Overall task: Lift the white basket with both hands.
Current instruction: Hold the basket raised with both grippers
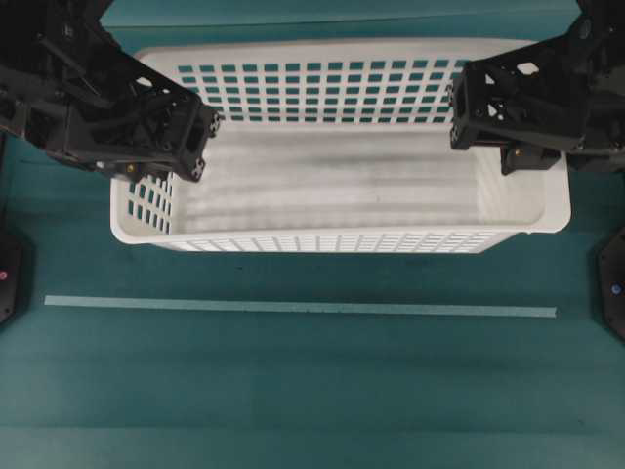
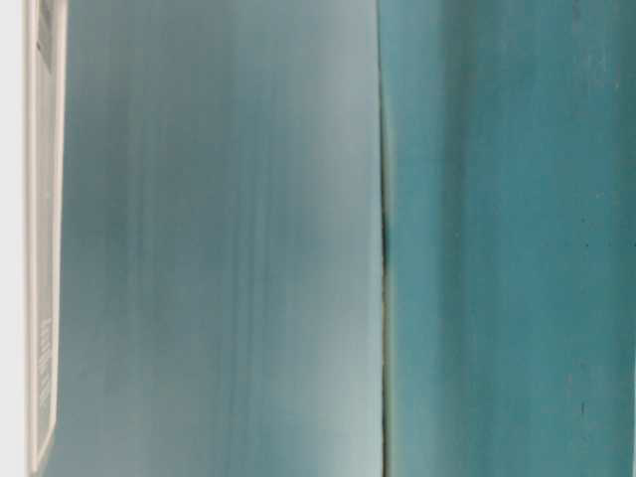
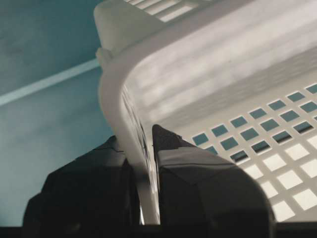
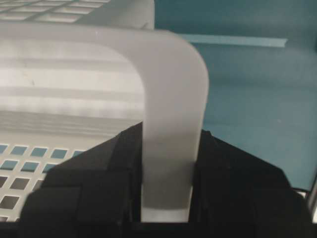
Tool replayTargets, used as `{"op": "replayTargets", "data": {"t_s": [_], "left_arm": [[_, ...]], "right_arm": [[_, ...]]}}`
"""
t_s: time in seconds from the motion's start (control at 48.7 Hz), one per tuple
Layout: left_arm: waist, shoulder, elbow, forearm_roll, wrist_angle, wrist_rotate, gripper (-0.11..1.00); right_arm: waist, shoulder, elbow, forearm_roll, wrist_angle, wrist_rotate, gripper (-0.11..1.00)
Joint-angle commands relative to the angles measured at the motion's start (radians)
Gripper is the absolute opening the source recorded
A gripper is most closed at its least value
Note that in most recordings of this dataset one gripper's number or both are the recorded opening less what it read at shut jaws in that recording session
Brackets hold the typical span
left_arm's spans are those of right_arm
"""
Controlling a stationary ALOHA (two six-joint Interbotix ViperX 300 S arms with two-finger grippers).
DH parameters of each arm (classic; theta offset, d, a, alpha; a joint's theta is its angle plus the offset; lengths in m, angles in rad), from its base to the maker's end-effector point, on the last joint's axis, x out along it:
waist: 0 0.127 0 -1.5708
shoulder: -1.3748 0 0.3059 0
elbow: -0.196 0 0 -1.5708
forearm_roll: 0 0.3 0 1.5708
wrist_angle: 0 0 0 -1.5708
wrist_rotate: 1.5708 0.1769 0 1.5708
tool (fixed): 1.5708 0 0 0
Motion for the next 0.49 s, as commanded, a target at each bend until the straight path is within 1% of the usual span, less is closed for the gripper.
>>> {"op": "replayTargets", "data": {"t_s": [0.0, 0.287, 0.349, 0.472], "left_arm": [[-0.011, 0.009, -0.037, -0.005, -0.012, 0.066, 0.04], [-0.009, 0.006, -0.026, -0.005, -0.003, 0.066, 0.04], [-0.006, 0.005, -0.003, -0.005, 0.002, 0.066, 0.04], [0.002, -0.012, 0.071, -0.005, -0.025, 0.058, 0.04]], "right_arm": [[0.014, 0.02, -0.005, 0.0, -0.005, -0.025, 0.18], [0.014, 0.02, 0.0, 0.0, -0.005, -0.038, 0.18], [0.014, 0.018, 0.015, 0.0, -0.006, -0.046, 0.18], [0.012, 0.02, 0.08, 0.006, -0.028, -0.071, 0.18]]}}
